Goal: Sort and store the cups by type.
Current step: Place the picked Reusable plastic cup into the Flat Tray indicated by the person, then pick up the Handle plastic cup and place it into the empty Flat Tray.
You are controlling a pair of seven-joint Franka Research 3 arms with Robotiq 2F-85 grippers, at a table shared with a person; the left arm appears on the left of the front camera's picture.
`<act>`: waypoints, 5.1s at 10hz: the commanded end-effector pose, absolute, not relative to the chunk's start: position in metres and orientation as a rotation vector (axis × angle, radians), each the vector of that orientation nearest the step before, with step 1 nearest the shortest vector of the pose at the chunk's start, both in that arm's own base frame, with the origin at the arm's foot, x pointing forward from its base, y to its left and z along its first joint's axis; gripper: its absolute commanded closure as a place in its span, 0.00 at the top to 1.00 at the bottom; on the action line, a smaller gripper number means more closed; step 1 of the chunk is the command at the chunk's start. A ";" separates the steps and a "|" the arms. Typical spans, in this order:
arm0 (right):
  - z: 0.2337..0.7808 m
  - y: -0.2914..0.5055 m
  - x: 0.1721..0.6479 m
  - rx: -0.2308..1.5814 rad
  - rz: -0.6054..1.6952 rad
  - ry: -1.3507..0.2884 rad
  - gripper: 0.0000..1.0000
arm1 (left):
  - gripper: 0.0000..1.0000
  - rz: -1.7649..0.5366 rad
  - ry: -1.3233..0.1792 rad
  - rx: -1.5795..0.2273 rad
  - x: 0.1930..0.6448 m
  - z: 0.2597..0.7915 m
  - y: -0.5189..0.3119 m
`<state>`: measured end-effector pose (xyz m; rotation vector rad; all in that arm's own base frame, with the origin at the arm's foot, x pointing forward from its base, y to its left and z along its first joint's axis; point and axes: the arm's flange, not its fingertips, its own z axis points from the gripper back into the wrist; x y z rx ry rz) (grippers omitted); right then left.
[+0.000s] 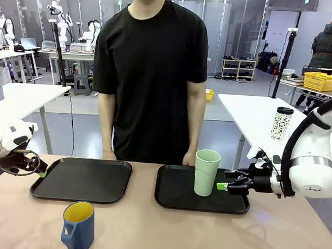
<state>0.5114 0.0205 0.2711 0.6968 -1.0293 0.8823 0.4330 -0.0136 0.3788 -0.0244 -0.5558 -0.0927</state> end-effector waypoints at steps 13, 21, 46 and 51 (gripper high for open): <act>0.288 0.007 0.494 0.579 0.883 -0.987 0.97 | 1.00 -0.090 -0.558 -0.024 0.433 0.379 -0.012; 0.335 -0.001 0.451 0.264 1.047 -0.827 0.97 | 1.00 -0.090 -0.558 -0.024 0.433 0.379 -0.012; 0.411 -0.013 0.385 0.005 1.430 -0.245 0.97 | 1.00 -0.723 -0.578 0.172 0.445 0.404 0.020; 0.411 -0.013 0.385 0.005 1.430 -0.245 0.97 | 1.00 -1.427 -0.276 0.039 0.419 0.401 -0.012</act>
